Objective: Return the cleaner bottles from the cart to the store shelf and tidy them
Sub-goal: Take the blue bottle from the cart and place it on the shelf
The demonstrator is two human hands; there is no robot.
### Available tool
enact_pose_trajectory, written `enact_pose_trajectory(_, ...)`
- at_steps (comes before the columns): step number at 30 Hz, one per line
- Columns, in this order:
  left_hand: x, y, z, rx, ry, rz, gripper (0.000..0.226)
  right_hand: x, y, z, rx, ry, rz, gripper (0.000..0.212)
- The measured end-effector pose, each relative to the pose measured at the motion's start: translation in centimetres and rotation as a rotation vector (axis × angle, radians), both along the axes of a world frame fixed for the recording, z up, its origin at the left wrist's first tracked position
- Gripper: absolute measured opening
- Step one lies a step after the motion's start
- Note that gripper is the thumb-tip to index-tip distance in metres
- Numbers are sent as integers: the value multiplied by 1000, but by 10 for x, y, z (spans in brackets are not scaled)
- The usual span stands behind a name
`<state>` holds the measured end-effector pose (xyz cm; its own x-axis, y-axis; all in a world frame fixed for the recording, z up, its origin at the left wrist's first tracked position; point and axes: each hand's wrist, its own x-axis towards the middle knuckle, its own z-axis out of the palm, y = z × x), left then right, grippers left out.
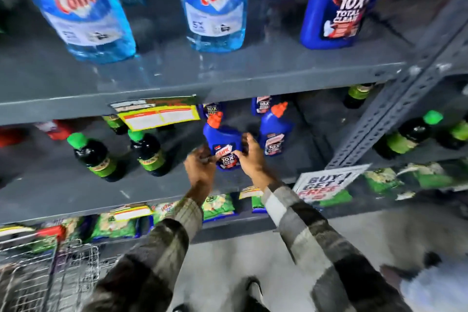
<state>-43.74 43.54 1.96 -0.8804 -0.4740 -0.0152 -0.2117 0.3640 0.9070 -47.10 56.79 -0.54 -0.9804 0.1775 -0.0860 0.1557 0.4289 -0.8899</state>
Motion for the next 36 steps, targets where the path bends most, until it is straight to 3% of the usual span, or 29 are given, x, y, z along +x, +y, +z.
enact_pose_trajectory(5,-34,3,-7,-132,8,24,16,-16,-2,30,-43,-6,26,58)
enact_pose_trajectory(13,-38,-16,-15,-273,86,-24,16,-27,-8,18,-16,22,102,57)
enact_pose_trajectory(25,-17,-20,-16,-234,134,-60,26,-13,-13,14,-50,19,151,57)
enact_pose_trajectory(29,-12,-21,-16,-256,118,-72,24,7,-21,10,15,50,95,67)
enact_pose_trajectory(32,3,-30,-19,-224,166,-37,36,44,-39,13,14,318,-35,43)
enact_pose_trajectory(34,15,-44,-18,-184,185,19,38,65,-59,17,-47,431,78,24)
enact_pose_trajectory(36,33,-67,-16,-149,211,61,37,78,-88,23,-113,427,297,21)
